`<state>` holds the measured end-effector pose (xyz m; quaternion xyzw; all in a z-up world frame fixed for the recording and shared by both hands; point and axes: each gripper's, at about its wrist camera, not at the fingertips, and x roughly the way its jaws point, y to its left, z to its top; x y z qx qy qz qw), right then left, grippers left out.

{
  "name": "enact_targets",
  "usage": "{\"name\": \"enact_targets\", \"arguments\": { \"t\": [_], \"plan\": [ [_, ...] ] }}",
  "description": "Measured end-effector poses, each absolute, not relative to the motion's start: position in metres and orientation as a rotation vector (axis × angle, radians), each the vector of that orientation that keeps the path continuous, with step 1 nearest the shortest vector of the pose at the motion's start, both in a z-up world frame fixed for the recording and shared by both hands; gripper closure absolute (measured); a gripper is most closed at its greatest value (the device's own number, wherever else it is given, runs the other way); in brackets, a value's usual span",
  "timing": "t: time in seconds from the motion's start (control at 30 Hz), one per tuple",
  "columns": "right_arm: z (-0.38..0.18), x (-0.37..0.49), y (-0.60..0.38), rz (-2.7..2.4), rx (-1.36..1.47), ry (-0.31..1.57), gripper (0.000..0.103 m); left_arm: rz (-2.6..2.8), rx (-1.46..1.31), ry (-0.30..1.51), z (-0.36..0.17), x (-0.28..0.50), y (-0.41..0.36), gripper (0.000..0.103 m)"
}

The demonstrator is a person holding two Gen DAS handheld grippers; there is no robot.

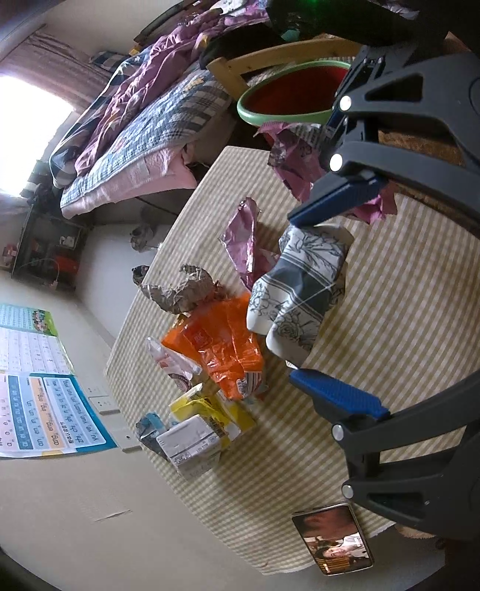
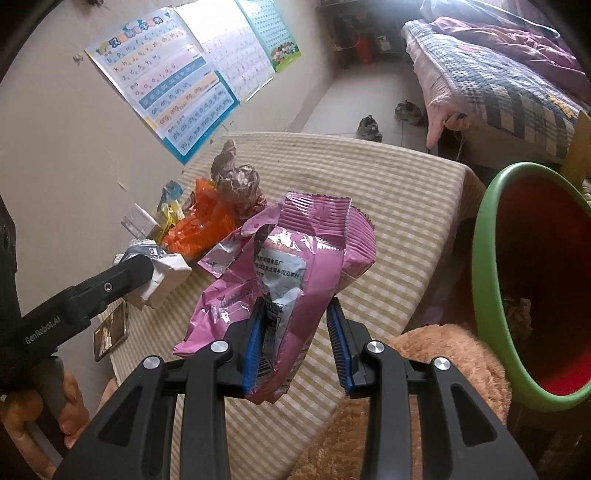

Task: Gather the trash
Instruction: 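Grasp the white patterned wrapper with the left tool while the right tool holds the pink bag, then carry the white wrapper and pink bag over the red bucket and open both tools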

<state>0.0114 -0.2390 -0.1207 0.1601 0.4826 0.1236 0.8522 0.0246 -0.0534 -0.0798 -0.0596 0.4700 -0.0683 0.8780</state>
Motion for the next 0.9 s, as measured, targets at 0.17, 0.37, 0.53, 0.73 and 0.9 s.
{"name": "enact_targets", "arguments": {
  "t": [0.17,0.37,0.53,0.73,0.9],
  "plan": [
    [-0.120,0.009,-0.244,0.250,0.349,1.015,0.070,-0.152,-0.118,0.977,-0.078,0.024,-0.056,0.026],
    [-0.119,0.008,-0.248,0.239,0.358,1.012,0.070,-0.160,-0.113,0.979,-0.078,0.024,-0.057,0.026],
    [-0.120,0.008,-0.249,0.232,0.370,1.020,0.070,-0.159,-0.115,0.985,-0.080,0.025,-0.058,0.026],
    [-0.120,0.009,-0.250,0.228,0.378,1.020,0.070,-0.159,-0.115,0.985,-0.080,0.025,-0.058,0.026],
    [-0.120,0.009,-0.252,0.226,0.385,1.020,0.070,-0.160,-0.116,0.984,-0.080,0.024,-0.059,0.026]
  ]
}}
